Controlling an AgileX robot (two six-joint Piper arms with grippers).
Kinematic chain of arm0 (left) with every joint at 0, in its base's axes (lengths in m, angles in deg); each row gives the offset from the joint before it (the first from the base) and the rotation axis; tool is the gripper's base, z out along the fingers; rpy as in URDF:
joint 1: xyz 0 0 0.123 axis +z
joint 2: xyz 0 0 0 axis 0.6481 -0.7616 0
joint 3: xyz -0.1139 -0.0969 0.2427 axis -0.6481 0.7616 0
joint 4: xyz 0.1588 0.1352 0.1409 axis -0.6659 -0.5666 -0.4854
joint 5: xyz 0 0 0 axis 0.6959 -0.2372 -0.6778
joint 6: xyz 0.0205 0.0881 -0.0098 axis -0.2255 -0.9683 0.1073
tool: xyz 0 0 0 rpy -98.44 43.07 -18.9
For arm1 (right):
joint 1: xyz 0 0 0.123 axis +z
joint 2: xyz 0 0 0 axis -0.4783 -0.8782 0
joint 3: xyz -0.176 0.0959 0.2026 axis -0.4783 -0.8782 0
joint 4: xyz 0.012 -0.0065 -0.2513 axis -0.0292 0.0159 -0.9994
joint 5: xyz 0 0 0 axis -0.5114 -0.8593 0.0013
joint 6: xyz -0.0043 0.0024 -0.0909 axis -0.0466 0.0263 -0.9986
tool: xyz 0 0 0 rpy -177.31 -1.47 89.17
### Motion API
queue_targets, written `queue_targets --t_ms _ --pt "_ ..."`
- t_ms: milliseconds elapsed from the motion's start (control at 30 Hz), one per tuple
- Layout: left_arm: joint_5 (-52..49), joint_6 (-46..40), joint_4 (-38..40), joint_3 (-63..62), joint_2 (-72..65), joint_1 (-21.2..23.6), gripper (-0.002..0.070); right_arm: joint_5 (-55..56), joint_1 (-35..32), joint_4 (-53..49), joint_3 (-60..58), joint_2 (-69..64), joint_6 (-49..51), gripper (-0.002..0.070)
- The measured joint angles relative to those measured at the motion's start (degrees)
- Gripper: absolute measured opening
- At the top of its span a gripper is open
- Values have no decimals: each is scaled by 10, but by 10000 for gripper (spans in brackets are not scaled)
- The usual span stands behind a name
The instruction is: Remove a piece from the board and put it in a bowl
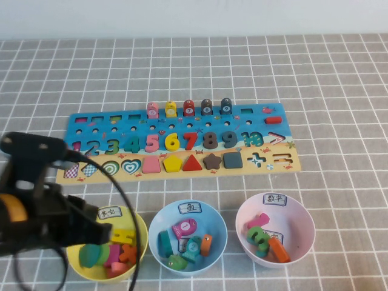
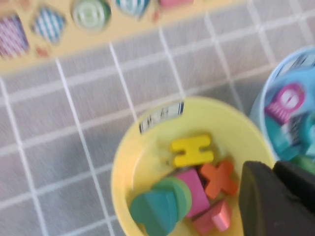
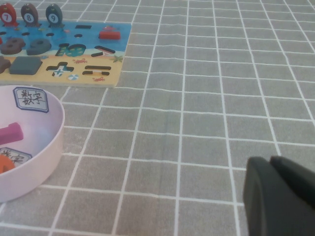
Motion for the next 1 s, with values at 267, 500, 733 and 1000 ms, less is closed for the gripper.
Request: queue_targets --t_ms 267,500,733,1000 --pt "30 -2 -34 30 198 0 1 0 0 0 0 0 0 -18" --pt "121 -5 -48 141 378 0 0 0 0 0 0 0 0 -18" --pt "121 -6 -58 205 443 0 0 0 0 0 0 0 0 -18" --pt "144 -11 -76 238 444 0 -1 0 0 0 0 0 0 -18"
